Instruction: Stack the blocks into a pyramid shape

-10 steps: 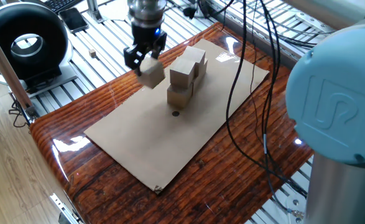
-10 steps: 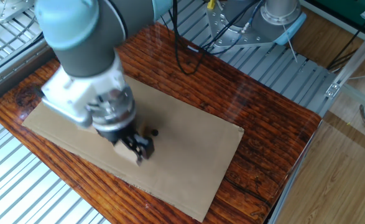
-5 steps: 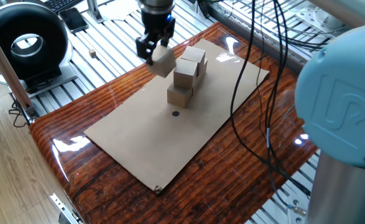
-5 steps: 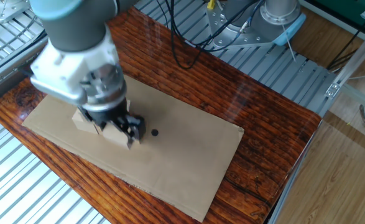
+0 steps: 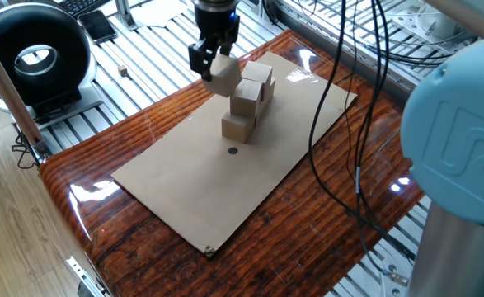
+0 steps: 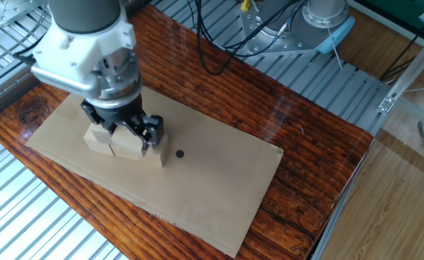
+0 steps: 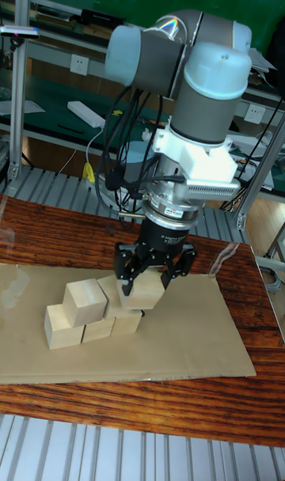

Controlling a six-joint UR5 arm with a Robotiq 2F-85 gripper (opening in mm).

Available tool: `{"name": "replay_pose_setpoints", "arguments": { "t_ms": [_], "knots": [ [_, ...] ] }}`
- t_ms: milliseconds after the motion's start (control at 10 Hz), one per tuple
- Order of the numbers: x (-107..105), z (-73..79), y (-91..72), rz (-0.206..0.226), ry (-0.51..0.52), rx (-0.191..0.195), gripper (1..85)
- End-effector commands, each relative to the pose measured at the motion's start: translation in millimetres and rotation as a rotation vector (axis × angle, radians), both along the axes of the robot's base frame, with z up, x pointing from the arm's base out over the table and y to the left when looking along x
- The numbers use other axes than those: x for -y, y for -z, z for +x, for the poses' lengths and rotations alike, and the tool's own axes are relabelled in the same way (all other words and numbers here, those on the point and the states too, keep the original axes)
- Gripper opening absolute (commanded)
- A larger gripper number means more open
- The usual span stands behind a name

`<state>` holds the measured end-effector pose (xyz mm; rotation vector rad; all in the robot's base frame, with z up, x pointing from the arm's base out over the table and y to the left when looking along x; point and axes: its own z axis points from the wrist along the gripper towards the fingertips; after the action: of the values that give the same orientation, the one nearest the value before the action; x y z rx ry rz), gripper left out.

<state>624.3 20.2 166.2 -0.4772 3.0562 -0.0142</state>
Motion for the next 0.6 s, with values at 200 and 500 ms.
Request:
{"name": "replay_pose_setpoints", "arguments": {
  "t_ms": [200,500],
  "knots": [
    [23.4,6.1,-10.1,-0.067,-0.084,0.05,22.0],
    [31.3,2.7,-9.4,-0.068,-0.116,0.043,21.3]
  ]
}}
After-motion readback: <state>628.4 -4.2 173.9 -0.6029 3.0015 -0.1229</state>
